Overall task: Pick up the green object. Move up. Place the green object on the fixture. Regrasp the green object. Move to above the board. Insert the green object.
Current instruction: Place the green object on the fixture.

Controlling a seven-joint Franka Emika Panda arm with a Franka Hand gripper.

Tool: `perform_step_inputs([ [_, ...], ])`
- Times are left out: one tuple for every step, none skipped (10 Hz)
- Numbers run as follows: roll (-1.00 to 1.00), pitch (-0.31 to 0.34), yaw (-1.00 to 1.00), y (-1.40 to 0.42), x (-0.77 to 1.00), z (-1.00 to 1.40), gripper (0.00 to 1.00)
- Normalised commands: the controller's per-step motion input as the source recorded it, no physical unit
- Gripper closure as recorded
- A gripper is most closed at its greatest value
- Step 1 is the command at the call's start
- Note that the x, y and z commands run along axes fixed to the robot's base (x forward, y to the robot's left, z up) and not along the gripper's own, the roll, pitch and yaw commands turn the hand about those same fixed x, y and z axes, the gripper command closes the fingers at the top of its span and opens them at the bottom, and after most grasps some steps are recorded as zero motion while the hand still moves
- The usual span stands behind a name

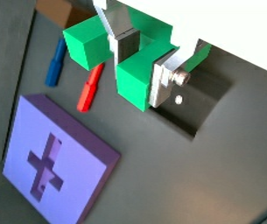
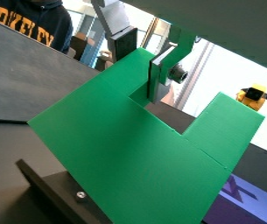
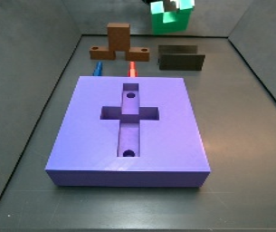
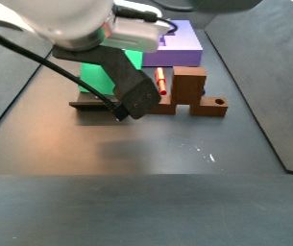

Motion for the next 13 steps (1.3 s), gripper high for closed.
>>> perform_step_inputs([
  [-0.21, 0.034, -0.01, -0.41, 1.00, -0.11, 1.00],
  [-0.10, 0.046, -0.03, -0.49, 0.96, -0.13, 1.00],
  [0.00, 0.026, -0.08, -0.45, 0.89, -0.24, 1.00],
  [0.00, 0.000, -0.13, -0.43, 0.85, -0.35, 1.00],
  [0.11, 0.000, -0.09, -0.39, 0.89, -0.45, 1.00],
  [0.18, 0.000, -0.08, -0.35, 0.90, -0.52, 1.00],
  [0.38, 0.149, -0.05, -0.19, 0.91, -0.53, 1.00],
  [0.49, 0.160, 0.00, -0.04, 0.70, -0.51, 1.00],
  [0.50, 0.086, 0.01, 0.00, 0.44, -0.48, 1.00],
  [0.47, 0.089, 0.00, 0.00, 0.43, -0.48, 1.00],
  [0.40, 0.089, 0.00, 0.00, 0.29, -0.49, 1.00],
  [0.16, 0.000, 0.00, 0.00, 0.02, -0.03, 1.00],
  [0.00, 0.000, 0.00, 0.00, 0.00, 0.00, 1.00],
])
